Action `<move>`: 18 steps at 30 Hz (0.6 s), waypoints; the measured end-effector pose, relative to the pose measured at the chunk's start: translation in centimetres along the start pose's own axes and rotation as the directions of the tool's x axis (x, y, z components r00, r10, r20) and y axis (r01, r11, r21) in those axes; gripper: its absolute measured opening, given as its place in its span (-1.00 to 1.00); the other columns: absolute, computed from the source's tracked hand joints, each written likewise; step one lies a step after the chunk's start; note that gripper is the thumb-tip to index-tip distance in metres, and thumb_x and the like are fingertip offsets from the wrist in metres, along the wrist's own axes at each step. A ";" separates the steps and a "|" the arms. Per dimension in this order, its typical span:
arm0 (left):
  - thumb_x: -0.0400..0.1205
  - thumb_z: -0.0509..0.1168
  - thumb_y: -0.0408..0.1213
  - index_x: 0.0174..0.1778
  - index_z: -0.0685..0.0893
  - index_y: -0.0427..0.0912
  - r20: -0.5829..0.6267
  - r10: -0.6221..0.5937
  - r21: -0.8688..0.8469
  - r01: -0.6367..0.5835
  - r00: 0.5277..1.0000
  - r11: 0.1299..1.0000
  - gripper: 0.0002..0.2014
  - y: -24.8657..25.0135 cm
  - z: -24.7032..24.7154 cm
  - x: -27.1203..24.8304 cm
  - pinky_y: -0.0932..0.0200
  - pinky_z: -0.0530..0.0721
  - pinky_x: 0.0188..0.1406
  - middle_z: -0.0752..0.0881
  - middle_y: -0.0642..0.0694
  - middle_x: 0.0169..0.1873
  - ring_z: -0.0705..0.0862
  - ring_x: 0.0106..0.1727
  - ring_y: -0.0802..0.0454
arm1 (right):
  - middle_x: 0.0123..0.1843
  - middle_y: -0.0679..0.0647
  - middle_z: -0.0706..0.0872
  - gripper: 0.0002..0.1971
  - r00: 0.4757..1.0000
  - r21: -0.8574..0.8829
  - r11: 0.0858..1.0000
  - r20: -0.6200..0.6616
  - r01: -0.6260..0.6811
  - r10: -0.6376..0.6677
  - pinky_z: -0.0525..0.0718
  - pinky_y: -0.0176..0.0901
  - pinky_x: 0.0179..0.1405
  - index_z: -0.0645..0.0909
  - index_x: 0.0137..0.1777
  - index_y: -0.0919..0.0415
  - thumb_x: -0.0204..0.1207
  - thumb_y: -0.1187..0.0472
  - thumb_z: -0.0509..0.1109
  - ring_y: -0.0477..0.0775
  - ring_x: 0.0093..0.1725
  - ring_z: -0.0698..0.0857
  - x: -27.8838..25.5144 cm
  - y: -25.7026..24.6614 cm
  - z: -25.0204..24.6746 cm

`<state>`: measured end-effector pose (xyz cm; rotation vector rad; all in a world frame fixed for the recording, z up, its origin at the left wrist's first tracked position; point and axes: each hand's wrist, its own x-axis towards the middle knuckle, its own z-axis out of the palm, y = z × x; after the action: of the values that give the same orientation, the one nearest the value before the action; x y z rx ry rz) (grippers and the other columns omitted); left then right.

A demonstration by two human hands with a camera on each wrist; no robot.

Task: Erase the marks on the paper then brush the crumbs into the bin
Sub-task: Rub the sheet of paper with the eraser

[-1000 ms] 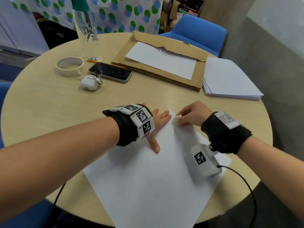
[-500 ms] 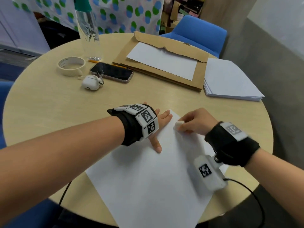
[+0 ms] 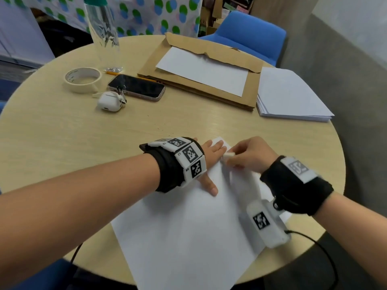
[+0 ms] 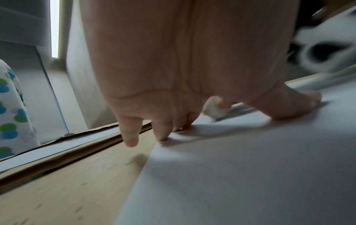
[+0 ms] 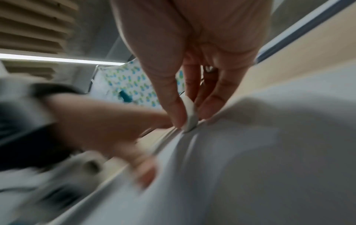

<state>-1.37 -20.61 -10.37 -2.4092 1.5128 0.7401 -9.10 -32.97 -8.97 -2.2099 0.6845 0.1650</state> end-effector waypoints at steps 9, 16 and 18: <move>0.40 0.38 0.27 0.64 -0.29 -0.16 -0.030 0.009 -0.014 -0.009 1.000 1.000 0.18 -0.4 0.7 0.6 -0.24 -0.11 0.59 -0.25 -0.09 0.66 -0.18 0.67 -0.10 | -0.29 0.08 0.74 -0.85 0.992 0.010 0.997 -0.094 -0.080 0.080 0.64 -0.16 -0.23 0.74 -0.29 0.17 0.24 0.16 0.63 0.01 -0.28 0.65 0.6 -0.2 -1.0; 0.32 0.38 0.35 0.62 -0.34 -0.15 -0.047 0.010 -0.003 -0.010 0.999 1.000 0.26 -1.1 1.7 1.7 -0.25 -0.16 0.57 -0.32 -0.09 0.64 -0.23 0.67 -0.11 | -0.56 0.03 0.62 -0.87 0.986 -0.041 0.997 0.152 -0.062 0.068 0.55 -0.20 -0.41 0.69 -0.41 0.20 0.27 0.24 0.58 -0.03 -0.52 0.53 -2.8 0.0 1.6; 0.32 0.36 0.37 0.62 -0.36 -0.13 -0.042 0.010 -0.009 -0.010 0.999 1.000 0.26 -1.3 1.8 1.9 -0.25 -0.16 0.57 -0.32 -0.08 0.64 -0.24 0.67 -0.11 | -0.51 0.05 0.66 -0.86 0.988 -0.041 0.994 0.114 -0.101 0.105 0.59 -0.20 -0.37 0.70 -0.41 0.20 0.27 0.24 0.61 -0.02 -0.48 0.57 -1.8 -0.3 0.6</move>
<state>-0.14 -20.78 -13.05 -2.4409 1.5414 0.7039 -10.38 -31.61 -8.56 -2.1803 0.7360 0.3581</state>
